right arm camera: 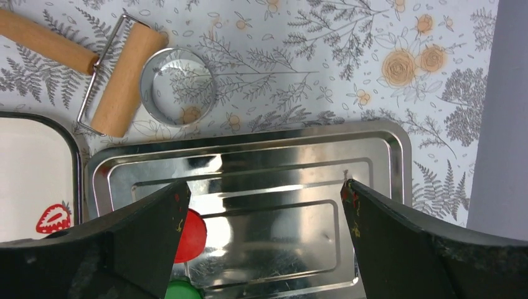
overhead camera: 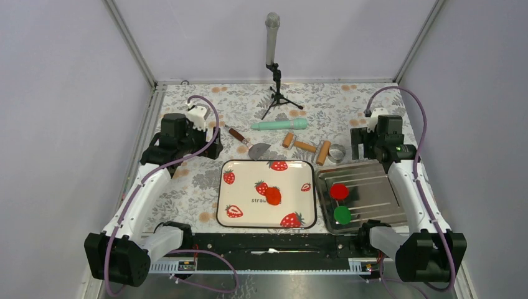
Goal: Roll out the dumpling wrappers from the dough
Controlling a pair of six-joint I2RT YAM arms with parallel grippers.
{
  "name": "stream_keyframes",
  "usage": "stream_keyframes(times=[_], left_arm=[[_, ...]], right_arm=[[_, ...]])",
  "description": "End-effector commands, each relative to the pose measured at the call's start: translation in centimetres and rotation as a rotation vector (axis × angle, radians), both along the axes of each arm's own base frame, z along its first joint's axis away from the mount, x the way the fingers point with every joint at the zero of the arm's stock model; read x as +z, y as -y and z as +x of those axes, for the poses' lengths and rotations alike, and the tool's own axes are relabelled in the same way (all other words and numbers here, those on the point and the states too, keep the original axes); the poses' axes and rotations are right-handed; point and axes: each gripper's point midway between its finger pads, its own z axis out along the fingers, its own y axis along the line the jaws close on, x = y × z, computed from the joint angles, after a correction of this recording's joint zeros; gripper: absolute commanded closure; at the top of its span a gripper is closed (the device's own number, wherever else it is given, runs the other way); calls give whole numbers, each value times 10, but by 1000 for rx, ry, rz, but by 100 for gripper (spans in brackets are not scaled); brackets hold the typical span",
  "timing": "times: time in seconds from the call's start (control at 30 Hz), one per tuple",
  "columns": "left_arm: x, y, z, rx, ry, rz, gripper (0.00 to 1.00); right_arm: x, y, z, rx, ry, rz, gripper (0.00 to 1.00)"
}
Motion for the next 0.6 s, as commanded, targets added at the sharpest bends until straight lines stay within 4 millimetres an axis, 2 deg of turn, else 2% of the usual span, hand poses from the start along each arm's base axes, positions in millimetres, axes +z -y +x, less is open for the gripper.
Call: stream_keyframes(times=[0.0, 0.13, 0.2, 0.3, 0.47, 0.57], left_arm=[[29, 7, 7, -54, 103, -12, 1], [28, 10, 1, -78, 97, -14, 1], [27, 15, -4, -106, 89, -30, 1], [27, 20, -10, -118, 75, -70, 1], [33, 18, -10, -93, 86, -86, 1], [34, 11, -7, -44, 97, -81, 1]], right_arm=[[13, -12, 21, 67, 79, 42, 1], [22, -70, 22, 453, 75, 188, 0], [33, -96, 26, 584, 101, 267, 2], [39, -125, 40, 702, 95, 300, 14], [23, -157, 79, 800, 6, 220, 32], [-3, -183, 99, 905, -73, 158, 36]])
